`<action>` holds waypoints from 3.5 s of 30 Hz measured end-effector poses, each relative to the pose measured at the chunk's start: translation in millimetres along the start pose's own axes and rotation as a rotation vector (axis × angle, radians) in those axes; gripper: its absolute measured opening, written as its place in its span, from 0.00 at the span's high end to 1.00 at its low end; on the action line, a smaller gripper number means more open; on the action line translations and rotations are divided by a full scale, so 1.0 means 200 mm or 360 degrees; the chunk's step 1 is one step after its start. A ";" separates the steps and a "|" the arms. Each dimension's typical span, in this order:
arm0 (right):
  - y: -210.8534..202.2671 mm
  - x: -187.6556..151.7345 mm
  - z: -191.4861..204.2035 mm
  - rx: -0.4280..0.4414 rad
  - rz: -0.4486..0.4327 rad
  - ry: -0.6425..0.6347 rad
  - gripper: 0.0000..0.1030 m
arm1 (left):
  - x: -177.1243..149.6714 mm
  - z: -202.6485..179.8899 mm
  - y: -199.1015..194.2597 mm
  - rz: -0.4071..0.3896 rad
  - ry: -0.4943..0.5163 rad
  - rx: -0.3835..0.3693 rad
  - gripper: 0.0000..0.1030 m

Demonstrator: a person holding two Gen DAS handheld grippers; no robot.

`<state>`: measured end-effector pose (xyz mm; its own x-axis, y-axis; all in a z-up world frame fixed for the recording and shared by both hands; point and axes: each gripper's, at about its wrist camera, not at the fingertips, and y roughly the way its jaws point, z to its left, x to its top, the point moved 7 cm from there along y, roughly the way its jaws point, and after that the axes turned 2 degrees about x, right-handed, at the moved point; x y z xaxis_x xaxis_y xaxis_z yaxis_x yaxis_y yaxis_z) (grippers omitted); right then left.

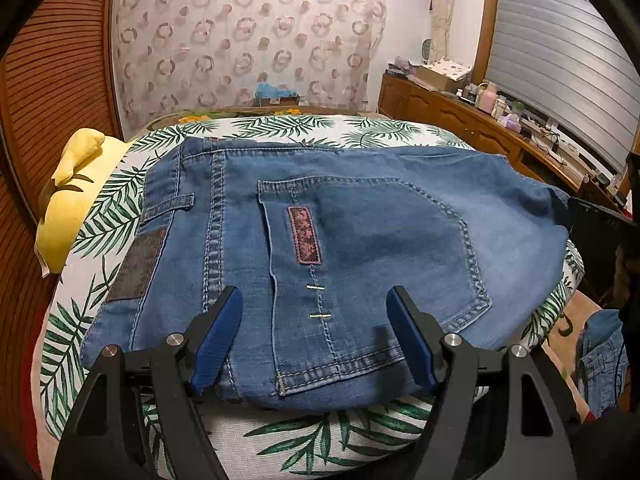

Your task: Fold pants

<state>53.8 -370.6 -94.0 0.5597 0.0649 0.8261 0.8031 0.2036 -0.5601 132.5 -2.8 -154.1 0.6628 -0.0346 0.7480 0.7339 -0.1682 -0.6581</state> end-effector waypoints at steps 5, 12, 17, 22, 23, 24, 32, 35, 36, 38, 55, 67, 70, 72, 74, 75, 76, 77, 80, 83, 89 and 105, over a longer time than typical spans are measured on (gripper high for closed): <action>-0.05 0.08 0.07 0.0098 -0.0075 -0.0027 0.95 | 0.01 -0.01 -0.02 -0.0018 0.0014 -0.0007 0.27; -0.10 0.26 0.32 0.0255 -0.0169 -0.0154 0.95 | 0.02 0.01 -0.06 -0.0038 -0.0006 -0.0006 0.27; -0.13 0.40 0.53 0.0377 -0.0239 -0.0266 0.96 | 0.02 0.06 -0.10 -0.0059 -0.0030 0.0012 0.27; -0.12 0.50 0.77 0.0515 -0.0292 -0.0374 0.96 | 0.03 0.11 -0.14 -0.0078 -0.0052 0.0032 0.27; -0.11 0.52 0.83 0.0555 -0.0296 -0.0399 0.96 | 0.03 0.11 -0.14 -0.0081 -0.0055 0.0035 0.27; -0.11 0.53 0.87 0.0584 -0.0300 -0.0416 0.96 | 0.03 0.12 -0.15 -0.0085 -0.0057 0.0039 0.27; -0.05 0.60 1.10 0.0907 -0.0233 -0.0466 0.96 | 0.03 0.17 -0.17 -0.0099 -0.0077 0.0047 0.27; 0.04 0.66 1.10 0.0972 -0.0200 -0.0497 0.96 | 0.02 0.18 -0.17 -0.0095 -0.0087 0.0050 0.27; 0.06 0.67 1.11 0.0979 -0.0178 -0.0527 0.96 | 0.02 0.18 -0.17 -0.0092 -0.0091 0.0048 0.27; 0.12 0.69 1.11 0.0956 -0.0155 -0.0567 0.94 | 0.02 0.18 -0.16 -0.0089 -0.0092 0.0047 0.27; 0.43 0.66 0.75 0.0587 -0.0073 -0.0542 0.59 | 0.02 0.09 -0.14 -0.0064 -0.0049 -0.0020 0.27; 0.50 0.48 0.73 0.0436 0.0131 -0.0451 0.57 | 0.02 -0.14 0.01 0.0039 0.0095 -0.0190 0.42; 0.51 0.46 0.72 0.0429 0.0184 -0.0428 0.57 | 0.01 -0.19 0.05 0.0073 0.0108 -0.0238 0.50; 0.53 0.45 0.73 0.0445 0.0228 -0.0408 0.57 | 0.00 -0.21 0.07 0.0090 0.0121 -0.0251 0.57; 0.54 0.43 0.73 0.0460 0.0271 -0.0409 0.57 | -0.01 -0.23 0.09 0.0101 0.0135 -0.0254 0.70; 0.57 0.41 0.75 0.0449 0.0320 -0.0439 0.57 | -0.01 -0.23 0.09 0.0100 0.0140 -0.0253 0.74; 0.62 0.41 0.74 0.0434 0.0356 -0.0461 0.57 | -0.01 -0.23 0.10 0.0106 0.0145 -0.0247 0.84; 0.64 0.40 0.75 0.0427 0.0370 -0.0476 0.57 | -0.01 -0.23 0.11 0.0118 0.0147 -0.0248 0.86; 0.63 0.42 0.78 0.0516 0.0371 -0.0451 0.79 | 0.02 -0.25 0.08 0.0082 0.0177 -0.0232 0.92; 0.59 0.48 0.81 0.0572 0.0328 -0.0443 0.92 | 0.06 -0.26 0.01 0.0006 0.0218 -0.0213 0.93; 0.36 0.75 0.97 0.0597 0.0081 -0.0563 0.94 | 0.19 -0.18 -0.24 -0.0191 0.0197 -0.0183 0.94; 0.34 1.04 1.39 0.0691 -0.0105 -0.0743 0.94 | 0.23 0.21 -0.38 -0.0282 0.0045 -0.0004 0.94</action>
<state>168.4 -70.7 57.3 0.2855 0.4375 0.8527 0.6218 0.5925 -0.5122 113.3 49.1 -73.4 0.5185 -0.0321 0.8545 0.8385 -0.1767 -0.5154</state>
